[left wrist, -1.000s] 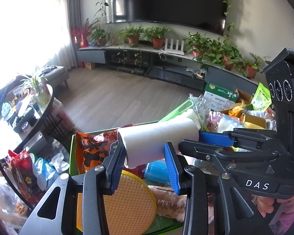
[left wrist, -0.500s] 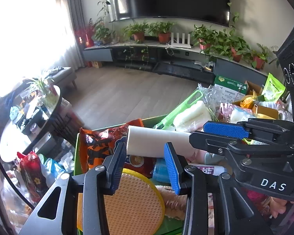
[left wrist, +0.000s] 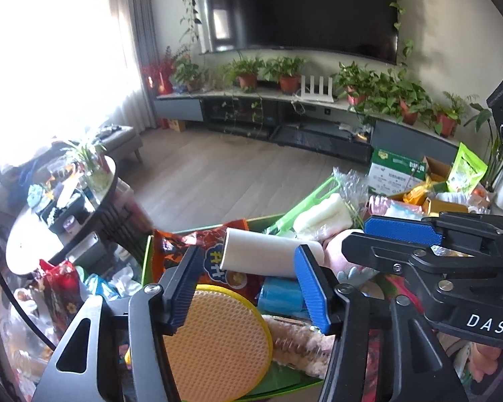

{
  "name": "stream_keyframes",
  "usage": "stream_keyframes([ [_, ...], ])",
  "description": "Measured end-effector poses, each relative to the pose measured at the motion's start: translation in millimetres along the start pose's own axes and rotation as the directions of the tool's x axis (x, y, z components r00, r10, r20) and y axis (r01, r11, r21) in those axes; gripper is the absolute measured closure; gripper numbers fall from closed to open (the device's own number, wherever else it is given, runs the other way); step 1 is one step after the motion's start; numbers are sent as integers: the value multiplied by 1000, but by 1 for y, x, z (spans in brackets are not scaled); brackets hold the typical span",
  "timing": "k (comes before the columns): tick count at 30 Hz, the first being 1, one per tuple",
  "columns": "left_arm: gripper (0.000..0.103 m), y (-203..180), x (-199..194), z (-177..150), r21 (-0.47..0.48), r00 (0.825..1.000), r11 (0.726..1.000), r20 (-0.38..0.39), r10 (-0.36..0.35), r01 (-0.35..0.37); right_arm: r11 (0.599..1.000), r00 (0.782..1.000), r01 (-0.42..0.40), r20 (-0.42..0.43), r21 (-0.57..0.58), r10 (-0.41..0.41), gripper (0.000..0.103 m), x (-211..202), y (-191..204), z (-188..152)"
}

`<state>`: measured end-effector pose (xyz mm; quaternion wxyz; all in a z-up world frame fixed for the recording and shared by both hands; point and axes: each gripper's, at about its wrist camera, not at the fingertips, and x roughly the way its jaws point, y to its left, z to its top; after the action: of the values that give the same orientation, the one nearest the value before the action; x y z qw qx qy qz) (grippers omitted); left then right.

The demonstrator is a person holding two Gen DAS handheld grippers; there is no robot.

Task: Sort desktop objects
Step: 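Lower the white roll into the green box and open the left tool, then withdraw both open tools from the box toward the items on the rug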

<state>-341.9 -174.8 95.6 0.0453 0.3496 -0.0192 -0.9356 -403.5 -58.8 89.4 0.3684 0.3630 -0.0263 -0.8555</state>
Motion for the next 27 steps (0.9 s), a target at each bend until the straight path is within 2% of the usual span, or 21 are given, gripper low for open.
stream_keyframes([
  [12, 45, -18, -56, -5, 16, 996, 1000, 85, 13, -14, 998, 998, 17, 64, -62, -13, 70, -55, 23, -7],
  [27, 45, -47, -135, -24, 21, 988, 999, 148, -37, 34, 991, 993, 34, 113, -133, -18, 67, -134, 58, -38],
])
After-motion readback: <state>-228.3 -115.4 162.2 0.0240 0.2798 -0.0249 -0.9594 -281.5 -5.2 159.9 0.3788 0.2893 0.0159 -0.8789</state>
